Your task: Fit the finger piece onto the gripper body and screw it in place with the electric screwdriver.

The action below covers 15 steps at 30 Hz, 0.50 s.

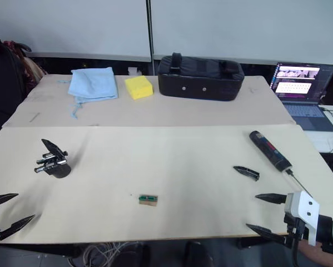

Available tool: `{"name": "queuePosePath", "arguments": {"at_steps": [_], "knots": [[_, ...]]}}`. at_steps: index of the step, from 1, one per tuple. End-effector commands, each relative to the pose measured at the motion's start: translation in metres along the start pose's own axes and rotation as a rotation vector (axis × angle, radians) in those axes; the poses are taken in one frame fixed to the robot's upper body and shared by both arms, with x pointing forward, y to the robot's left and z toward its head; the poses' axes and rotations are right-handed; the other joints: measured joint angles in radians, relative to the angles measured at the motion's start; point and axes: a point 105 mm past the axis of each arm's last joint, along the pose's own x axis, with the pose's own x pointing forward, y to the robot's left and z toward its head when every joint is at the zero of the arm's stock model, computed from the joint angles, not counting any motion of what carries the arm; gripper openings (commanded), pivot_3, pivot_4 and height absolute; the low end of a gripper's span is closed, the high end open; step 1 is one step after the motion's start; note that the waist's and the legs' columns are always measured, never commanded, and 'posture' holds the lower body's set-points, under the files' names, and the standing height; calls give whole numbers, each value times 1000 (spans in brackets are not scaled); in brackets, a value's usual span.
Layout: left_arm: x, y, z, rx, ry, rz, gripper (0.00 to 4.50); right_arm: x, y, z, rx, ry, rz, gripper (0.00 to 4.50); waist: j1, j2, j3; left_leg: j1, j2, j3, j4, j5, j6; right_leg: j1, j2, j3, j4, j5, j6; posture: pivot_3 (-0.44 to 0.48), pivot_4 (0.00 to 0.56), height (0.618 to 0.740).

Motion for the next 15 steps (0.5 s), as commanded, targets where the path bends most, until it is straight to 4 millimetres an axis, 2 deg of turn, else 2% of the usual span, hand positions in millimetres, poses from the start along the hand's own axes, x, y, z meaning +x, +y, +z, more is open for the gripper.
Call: {"name": "queuePosePath", "arguments": {"at_steps": [1,4,9,12,15], "knots": [[-6,7,5,-30,-20,29,4408,4,-7,7,-11,-5,-21,4500,-1,0,0,0,0,0,0,0,0,0,0,0,0,0,0,0,150,740],[-6,3,17,-242,-126,57,4408,22,-12,38,-56,-195,-41,4500,-8,-1,0,1,3,-1,0,0,0,-2,0,0,0,0,0,0,150,740],[-7,-2,14,-311,-162,179,4408,39,-21,75,-74,-446,-104,4500,-10,-1,0,4,3,-1,0,0,0,0,1,0,1,0,0,0,150,740],[-8,-7,12,-335,-179,231,4408,46,-21,86,-107,-526,-119,4500,-6,-1,0,4,2,2,0,-1,-1,1,2,0,2,1,-2,0,150,740],[-12,-14,5,-431,-227,367,4408,58,-7,99,-140,-616,-61,4500,-3,-1,-1,4,2,4,0,-1,-2,1,2,0,2,1,-2,0,150,740]]}}
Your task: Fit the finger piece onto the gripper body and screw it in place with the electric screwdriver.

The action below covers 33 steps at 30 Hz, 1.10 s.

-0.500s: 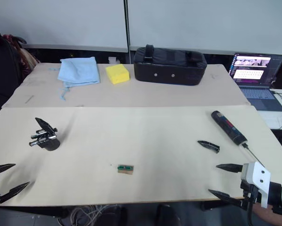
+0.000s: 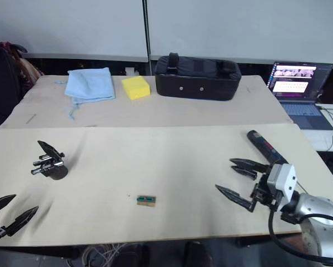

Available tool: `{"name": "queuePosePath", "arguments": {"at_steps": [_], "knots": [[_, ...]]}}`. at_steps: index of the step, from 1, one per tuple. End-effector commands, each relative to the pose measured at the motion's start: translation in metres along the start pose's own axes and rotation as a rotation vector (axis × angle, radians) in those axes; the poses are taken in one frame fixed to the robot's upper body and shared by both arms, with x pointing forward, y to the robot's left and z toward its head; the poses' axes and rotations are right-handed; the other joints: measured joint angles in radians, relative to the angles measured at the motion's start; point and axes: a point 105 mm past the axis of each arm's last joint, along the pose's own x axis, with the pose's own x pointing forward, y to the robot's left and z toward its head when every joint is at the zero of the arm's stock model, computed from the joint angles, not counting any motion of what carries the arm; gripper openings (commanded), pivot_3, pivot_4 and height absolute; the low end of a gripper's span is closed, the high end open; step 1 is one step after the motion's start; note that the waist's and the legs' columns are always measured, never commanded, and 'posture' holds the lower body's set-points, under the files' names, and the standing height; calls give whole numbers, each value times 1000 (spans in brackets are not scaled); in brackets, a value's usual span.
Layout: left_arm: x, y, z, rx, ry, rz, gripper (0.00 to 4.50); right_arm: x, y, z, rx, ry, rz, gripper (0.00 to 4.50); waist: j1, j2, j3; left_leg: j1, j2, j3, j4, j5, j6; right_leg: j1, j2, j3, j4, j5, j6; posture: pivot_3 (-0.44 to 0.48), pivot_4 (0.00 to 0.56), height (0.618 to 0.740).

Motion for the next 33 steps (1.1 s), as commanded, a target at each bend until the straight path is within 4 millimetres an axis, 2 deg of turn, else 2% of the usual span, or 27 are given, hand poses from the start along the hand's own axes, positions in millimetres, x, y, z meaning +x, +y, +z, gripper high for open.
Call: {"name": "queuePosePath", "arguments": {"at_steps": [1,4,6,12,17,21,29,33], "knots": [[-8,-1,2,-41,-69,124,4408,13,14,19,-53,-122,66,4500,-1,0,0,0,0,0,0,0,0,0,0,0,0,0,0,0,150,740],[-7,-14,-7,-52,-56,119,4408,16,16,21,-44,-144,87,4500,1,-1,0,0,0,0,0,0,0,0,0,0,0,0,0,0,150,740],[0,-19,-5,-47,-71,120,4408,16,18,20,-43,-141,105,4500,2,-1,0,1,0,0,1,-1,0,1,0,0,0,0,0,0,150,740],[37,-28,3,-32,-92,109,4408,15,18,15,-39,-128,117,4500,6,-1,-1,1,0,0,1,-1,-1,2,0,0,0,0,0,0,150,740],[66,-23,2,-47,-61,127,4408,15,18,12,-44,-120,123,4500,-1,-1,-1,2,-1,0,1,-1,0,3,1,1,1,0,0,0,150,740],[79,-15,1,-42,-39,153,4408,14,13,9,-52,-113,116,4500,-5,-1,-1,3,0,1,1,3,6,2,4,1,2,1,-2,0,150,740],[114,-10,8,-75,-58,209,4408,9,1,3,-66,-86,80,4500,6,-1,-1,3,0,1,1,2,5,3,4,1,2,2,-3,0,150,740],[128,-17,6,-84,-37,136,4408,6,1,0,-67,-74,71,4500,5,-1,-1,3,0,1,1,3,6,3,4,1,2,2,-2,0,150,740]]}}
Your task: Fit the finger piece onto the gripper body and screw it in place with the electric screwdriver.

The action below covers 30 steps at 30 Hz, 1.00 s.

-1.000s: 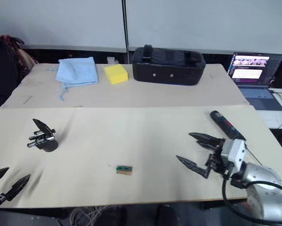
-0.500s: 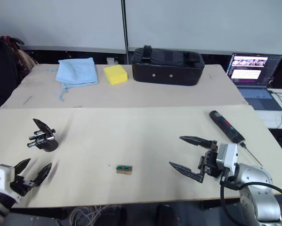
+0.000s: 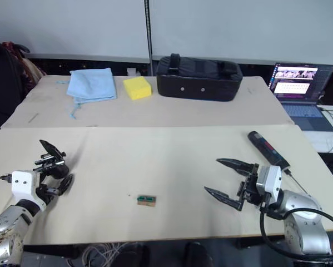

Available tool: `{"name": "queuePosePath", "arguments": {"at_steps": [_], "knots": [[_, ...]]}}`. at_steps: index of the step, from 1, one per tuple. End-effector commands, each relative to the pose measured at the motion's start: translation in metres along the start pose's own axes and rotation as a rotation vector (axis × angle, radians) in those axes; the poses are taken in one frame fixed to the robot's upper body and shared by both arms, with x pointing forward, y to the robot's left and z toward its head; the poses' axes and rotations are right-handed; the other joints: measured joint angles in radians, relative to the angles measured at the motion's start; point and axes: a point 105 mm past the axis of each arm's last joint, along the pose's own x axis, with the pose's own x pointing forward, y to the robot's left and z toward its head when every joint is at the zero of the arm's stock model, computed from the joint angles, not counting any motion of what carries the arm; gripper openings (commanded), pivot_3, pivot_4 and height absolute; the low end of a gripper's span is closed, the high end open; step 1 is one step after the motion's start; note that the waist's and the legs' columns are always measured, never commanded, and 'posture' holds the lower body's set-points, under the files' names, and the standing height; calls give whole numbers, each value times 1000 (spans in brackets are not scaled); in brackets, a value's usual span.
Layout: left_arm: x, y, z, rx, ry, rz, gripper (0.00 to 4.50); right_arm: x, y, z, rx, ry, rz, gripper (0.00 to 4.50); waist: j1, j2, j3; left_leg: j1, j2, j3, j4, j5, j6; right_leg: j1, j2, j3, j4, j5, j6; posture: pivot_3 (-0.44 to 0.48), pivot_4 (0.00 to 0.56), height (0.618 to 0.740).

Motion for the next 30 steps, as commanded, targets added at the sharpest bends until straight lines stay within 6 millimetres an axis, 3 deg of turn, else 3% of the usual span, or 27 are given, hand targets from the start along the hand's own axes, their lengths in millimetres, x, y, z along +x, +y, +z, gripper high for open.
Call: {"name": "queuePosePath", "arguments": {"at_steps": [1,5,10,13,16,20,22,26,30], "knots": [[8,-9,-3,23,37,-82,4408,-5,-3,8,-59,-5,-9,4500,0,0,0,0,0,0,0,0,0,0,0,0,0,0,0,0,150,740],[14,-4,-8,21,63,-90,4408,-11,-2,9,-65,13,-23,4500,6,3,-2,1,0,0,0,0,0,0,0,0,0,0,0,0,150,740],[14,-10,2,15,-3,-126,2359,-13,0,12,-68,25,-46,4500,5,5,-3,1,0,0,0,0,-1,1,-1,0,0,0,0,0,150,740],[12,-23,23,3,-122,-189,2373,-12,3,13,-67,31,-53,4500,6,5,-3,1,0,0,0,0,-1,1,-1,0,0,0,0,0,150,740],[11,-57,55,14,-233,-316,2373,-14,4,15,-68,42,-62,4500,11,3,-2,-2,0,0,0,0,-1,0,-3,0,-1,0,1,0,150,740],[12,-103,83,18,-309,-442,2373,-17,5,18,-68,54,-64,4500,22,-1,0,-4,-1,0,1,0,-1,-1,-3,0,-2,1,1,0,150,740],[15,-138,93,6,-328,-526,2373,-18,5,19,-68,56,-65,4500,23,-1,0,-4,-1,0,1,0,-1,0,-3,0,-2,1,2,0,150,740],[23,-183,86,63,-279,-657,2373,-17,8,21,-68,50,-67,4500,21,-1,0,-4,-3,0,1,1,1,0,-1,1,-2,1,2,0,150,740],[32,-203,68,78,-204,-670,2373,-17,15,21,-36,46,-51,4500,3,-1,0,-3,-1,-1,1,1,1,0,4,3,-2,1,2,0,150,740]]}}
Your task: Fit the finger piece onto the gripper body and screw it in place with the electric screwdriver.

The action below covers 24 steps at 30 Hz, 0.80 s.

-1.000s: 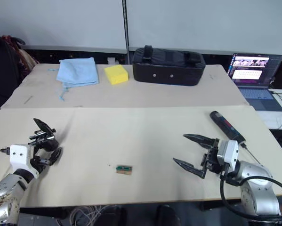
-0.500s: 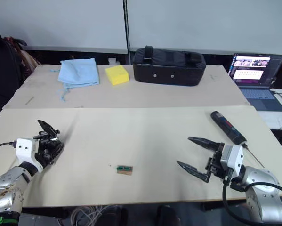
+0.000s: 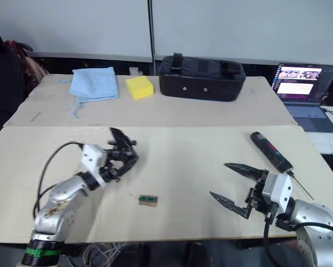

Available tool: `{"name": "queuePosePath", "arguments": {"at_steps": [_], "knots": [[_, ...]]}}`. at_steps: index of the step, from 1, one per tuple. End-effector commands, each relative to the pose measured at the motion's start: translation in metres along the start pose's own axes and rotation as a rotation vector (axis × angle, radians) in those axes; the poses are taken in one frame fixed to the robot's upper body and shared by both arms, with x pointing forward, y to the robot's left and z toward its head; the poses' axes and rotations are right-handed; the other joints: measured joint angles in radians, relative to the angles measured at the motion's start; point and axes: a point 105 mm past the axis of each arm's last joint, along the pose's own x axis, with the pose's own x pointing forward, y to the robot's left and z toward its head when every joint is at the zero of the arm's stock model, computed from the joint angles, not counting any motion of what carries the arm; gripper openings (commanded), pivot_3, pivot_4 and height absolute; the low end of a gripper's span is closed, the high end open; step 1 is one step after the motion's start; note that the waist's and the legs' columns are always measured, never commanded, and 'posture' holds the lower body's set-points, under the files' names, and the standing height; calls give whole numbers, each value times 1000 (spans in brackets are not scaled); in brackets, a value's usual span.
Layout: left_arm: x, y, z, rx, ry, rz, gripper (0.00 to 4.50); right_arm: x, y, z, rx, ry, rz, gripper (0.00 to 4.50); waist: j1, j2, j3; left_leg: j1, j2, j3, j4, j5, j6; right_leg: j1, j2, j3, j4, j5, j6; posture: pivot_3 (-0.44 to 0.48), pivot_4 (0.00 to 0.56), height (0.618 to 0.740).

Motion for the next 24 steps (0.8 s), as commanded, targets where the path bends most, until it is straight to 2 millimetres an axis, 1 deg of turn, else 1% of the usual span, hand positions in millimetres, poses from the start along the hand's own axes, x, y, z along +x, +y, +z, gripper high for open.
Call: {"name": "queuePosePath", "arguments": {"at_steps": [1,4,8,11,14,18,21,24], "knots": [[11,-4,3,37,-4,4,2373,-1,1,14,-17,-41,5,4500,-6,0,0,0,0,0,0,0,0,0,1,0,1,0,0,0,150,740],[22,-6,-3,78,12,1,2373,-2,1,14,-11,-42,-6,4500,-7,0,0,0,1,-2,0,0,0,0,3,0,1,1,-1,0,150,740],[33,-3,-5,65,8,41,2373,-3,3,13,-8,-39,-22,4500,-5,0,0,0,1,-3,0,0,0,0,3,1,0,1,-2,0,150,740],[36,-10,-7,47,16,15,2373,-2,6,13,-5,-38,-27,4500,-5,0,0,0,1,-3,0,0,0,0,3,1,0,1,-2,0,150,740],[33,-15,-15,35,48,-5,2373,-2,6,13,-4,-39,-36,4500,-5,0,0,-1,1,-3,0,0,0,-1,4,1,-1,1,-2,0,150,740],[23,-15,-26,21,79,-10,2373,0,6,14,-4,-38,-43,4500,-8,0,0,1,1,-3,0,0,0,0,4,2,0,1,-2,0,150,740],[19,-15,-28,-8,84,-3,2373,0,7,14,-2,-36,-48,4500,-11,1,0,2,1,-3,0,0,0,0,4,2,0,1,-3,0,150,740],[16,-15,-29,5,89,-10,2373,3,8,14,1,-37,-47,4500,-12,1,0,2,1,-3,0,0,0,0,4,3,0,1,-3,0,150,740]]}}
